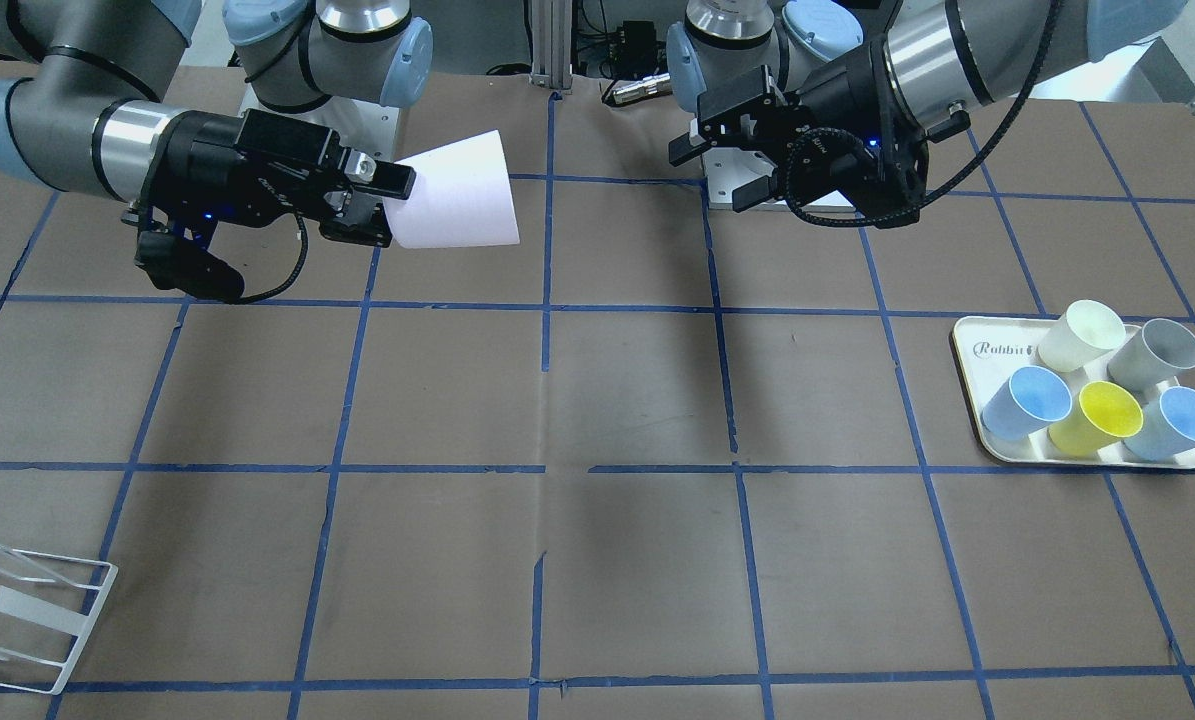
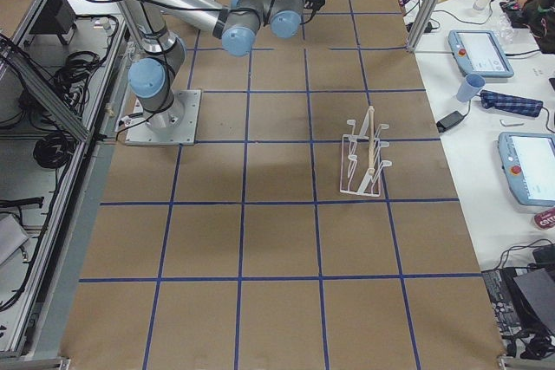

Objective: Transfer IKEA cup to right arm and place on rack

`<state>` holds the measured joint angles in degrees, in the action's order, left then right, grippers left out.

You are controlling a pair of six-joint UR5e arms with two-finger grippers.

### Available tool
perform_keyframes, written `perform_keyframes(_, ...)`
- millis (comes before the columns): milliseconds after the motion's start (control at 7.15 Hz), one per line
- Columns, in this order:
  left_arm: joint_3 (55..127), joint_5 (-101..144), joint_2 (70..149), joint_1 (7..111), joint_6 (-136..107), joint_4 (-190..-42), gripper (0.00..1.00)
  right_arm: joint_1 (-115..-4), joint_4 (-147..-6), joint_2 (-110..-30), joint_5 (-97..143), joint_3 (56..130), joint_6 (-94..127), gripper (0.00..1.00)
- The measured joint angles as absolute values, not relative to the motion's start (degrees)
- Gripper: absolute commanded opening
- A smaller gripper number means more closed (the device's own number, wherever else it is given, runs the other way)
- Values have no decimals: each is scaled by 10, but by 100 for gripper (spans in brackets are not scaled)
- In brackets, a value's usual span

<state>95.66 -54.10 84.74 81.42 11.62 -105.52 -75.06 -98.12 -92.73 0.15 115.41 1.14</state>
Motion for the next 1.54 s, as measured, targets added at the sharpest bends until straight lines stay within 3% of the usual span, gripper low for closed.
perform_keyframes(559,958,-775,836,899,-24,-888,100,-701,-1052,-927,-309,1105,9,28)
perform_keyframes(979,967,-844,847,907,-42,-775,100,-697,-1062,-925,-600,1052,-58,26)
perform_keyframes(1538,958,-870,859,903,-47,-792,100,-697,-1163,-918,-829,1046,-240,22)
